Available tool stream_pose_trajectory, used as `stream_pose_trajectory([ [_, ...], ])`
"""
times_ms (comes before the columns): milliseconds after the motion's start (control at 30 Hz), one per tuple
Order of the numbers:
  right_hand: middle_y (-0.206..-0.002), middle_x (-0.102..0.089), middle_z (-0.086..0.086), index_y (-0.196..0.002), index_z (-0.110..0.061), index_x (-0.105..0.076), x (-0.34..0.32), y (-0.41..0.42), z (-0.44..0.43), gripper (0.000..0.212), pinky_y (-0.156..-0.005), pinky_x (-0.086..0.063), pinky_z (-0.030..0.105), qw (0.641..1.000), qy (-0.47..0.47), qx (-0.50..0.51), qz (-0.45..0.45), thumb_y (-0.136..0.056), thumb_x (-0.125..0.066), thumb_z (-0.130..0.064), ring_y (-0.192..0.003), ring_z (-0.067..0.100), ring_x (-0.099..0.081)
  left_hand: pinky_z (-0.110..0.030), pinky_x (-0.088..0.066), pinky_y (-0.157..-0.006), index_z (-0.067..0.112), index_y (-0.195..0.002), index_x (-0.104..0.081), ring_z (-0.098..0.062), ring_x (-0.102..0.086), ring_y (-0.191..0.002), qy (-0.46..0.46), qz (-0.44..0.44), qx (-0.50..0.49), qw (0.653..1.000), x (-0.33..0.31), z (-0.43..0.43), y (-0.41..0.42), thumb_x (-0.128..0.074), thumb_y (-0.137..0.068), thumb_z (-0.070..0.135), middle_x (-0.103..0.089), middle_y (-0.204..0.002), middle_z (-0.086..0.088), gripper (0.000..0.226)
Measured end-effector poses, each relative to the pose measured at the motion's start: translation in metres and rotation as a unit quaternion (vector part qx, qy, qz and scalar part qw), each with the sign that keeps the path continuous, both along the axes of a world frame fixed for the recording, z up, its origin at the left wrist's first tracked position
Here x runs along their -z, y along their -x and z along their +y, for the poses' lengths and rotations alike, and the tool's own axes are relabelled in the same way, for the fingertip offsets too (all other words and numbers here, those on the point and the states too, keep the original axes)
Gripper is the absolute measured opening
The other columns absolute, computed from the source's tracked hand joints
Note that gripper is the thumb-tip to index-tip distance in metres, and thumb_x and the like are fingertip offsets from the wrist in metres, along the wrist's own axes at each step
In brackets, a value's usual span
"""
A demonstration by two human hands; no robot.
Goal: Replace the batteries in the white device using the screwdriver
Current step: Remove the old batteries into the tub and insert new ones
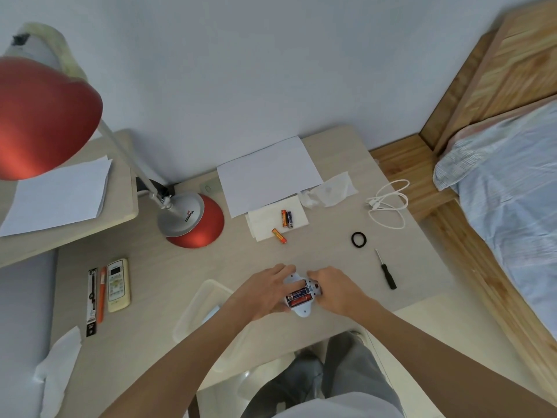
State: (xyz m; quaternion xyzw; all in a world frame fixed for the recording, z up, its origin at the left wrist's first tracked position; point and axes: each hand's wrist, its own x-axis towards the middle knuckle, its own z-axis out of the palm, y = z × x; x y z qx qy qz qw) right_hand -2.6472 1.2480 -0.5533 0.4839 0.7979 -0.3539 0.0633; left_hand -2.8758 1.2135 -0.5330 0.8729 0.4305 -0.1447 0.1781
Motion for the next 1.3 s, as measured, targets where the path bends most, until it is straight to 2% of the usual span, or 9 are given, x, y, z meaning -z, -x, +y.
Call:
stream_pose_trajectory([
  [233,-0.112,-0.072,0.002,-0.128,-0.020,-0.064,0.000,0.001,0.001,0.034,-0.097,-0.058,0.036,1.000,-0.011,-0.015,-0.002,-0.095,-0.074,-0.021,-0.103,0.019,-0.068,-0.046,-0.054,-0.105,0.040,-0.155,-0.028,-0.029,-0.041,-0.140,0.023,0.011,-0.018,1.000,0.004,0.002,0.000,-0.076,-0.092,0.049,-0.034,-0.161,-0.005,0.080],
  [467,-0.106,-0.069,0.001,-0.118,-0.020,-0.064,0.001,0.005,0.004,0.026,-0.093,-0.056,0.032,0.999,-0.026,-0.042,-0.012,-0.095,-0.074,-0.026,-0.097,0.017,-0.064,-0.046,-0.055,-0.104,0.041,-0.153,-0.029,-0.028,-0.041,-0.139,0.030,0.004,-0.031,0.999,0.006,0.002,0.000,-0.079,-0.089,0.048,-0.038,-0.157,-0.003,0.081],
  [633,-0.110,-0.071,0.006,-0.126,-0.014,-0.064,-0.001,0.006,0.007,0.033,-0.094,-0.059,0.037,0.998,-0.031,-0.052,-0.033,-0.095,-0.072,-0.024,-0.100,0.022,-0.068,-0.046,-0.053,-0.108,0.041,-0.154,-0.029,-0.027,-0.039,-0.145,0.032,-0.027,-0.053,0.998,0.008,-0.003,-0.001,-0.079,-0.090,0.046,-0.037,-0.161,-0.002,0.081],
  [833,-0.108,-0.071,0.005,-0.124,-0.016,-0.065,-0.001,0.005,0.007,0.029,-0.094,-0.059,0.038,0.998,-0.028,-0.050,-0.029,-0.096,-0.070,-0.023,-0.098,0.021,-0.067,-0.047,-0.051,-0.112,0.042,-0.158,-0.027,-0.026,-0.034,-0.153,0.017,-0.068,-0.091,0.993,0.009,-0.017,0.001,-0.076,-0.093,0.042,-0.027,-0.170,0.001,0.081],
  [967,-0.104,-0.071,0.002,-0.119,-0.018,-0.066,-0.001,0.005,0.004,0.026,-0.090,-0.060,0.035,0.998,-0.021,-0.045,-0.032,-0.094,-0.072,-0.023,-0.093,0.018,-0.068,-0.044,-0.049,-0.114,0.039,-0.159,-0.029,-0.021,-0.032,-0.156,0.011,-0.110,-0.143,0.983,0.014,-0.032,0.001,-0.065,-0.098,0.053,-0.025,-0.173,0.007,0.072],
  [1033,-0.102,-0.071,0.000,-0.116,-0.019,-0.066,-0.001,0.006,0.002,0.024,-0.087,-0.061,0.035,0.999,-0.017,-0.041,-0.031,-0.093,-0.072,-0.022,-0.090,0.017,-0.068,-0.044,-0.048,-0.116,0.036,-0.161,-0.031,-0.018,-0.032,-0.156,0.010,-0.124,-0.194,0.973,0.016,-0.036,-0.003,-0.054,-0.103,0.059,-0.027,-0.172,0.009,0.066],
  [1100,-0.102,-0.072,0.001,-0.116,-0.018,-0.066,-0.001,0.006,0.001,0.025,-0.087,-0.062,0.035,0.999,-0.012,-0.036,-0.031,-0.092,-0.072,-0.021,-0.090,0.017,-0.069,-0.041,-0.047,-0.117,0.031,-0.160,-0.037,-0.017,-0.036,-0.154,-0.003,-0.130,-0.222,0.966,0.018,-0.037,-0.009,-0.047,-0.107,0.053,-0.032,-0.170,0.008,0.058],
  [1200,-0.101,-0.073,0.001,-0.115,-0.017,-0.067,-0.002,0.006,0.000,0.024,-0.086,-0.063,0.036,0.999,-0.012,-0.033,-0.028,-0.092,-0.073,-0.021,-0.088,0.017,-0.070,-0.039,-0.048,-0.116,0.025,-0.156,-0.047,-0.019,-0.044,-0.150,-0.029,-0.134,-0.230,0.963,0.019,-0.033,-0.018,-0.049,-0.110,0.039,-0.042,-0.166,0.004,0.048],
  [1300,-0.096,-0.074,-0.001,-0.108,-0.019,-0.067,-0.001,0.006,0.000,0.019,-0.081,-0.064,0.036,0.999,-0.011,-0.025,-0.015,-0.090,-0.073,-0.023,-0.083,0.016,-0.072,-0.039,-0.051,-0.113,0.022,-0.151,-0.055,-0.022,-0.052,-0.143,-0.045,-0.131,-0.231,0.963,0.021,-0.029,-0.028,-0.055,-0.108,0.034,-0.052,-0.159,0.000,0.045],
])
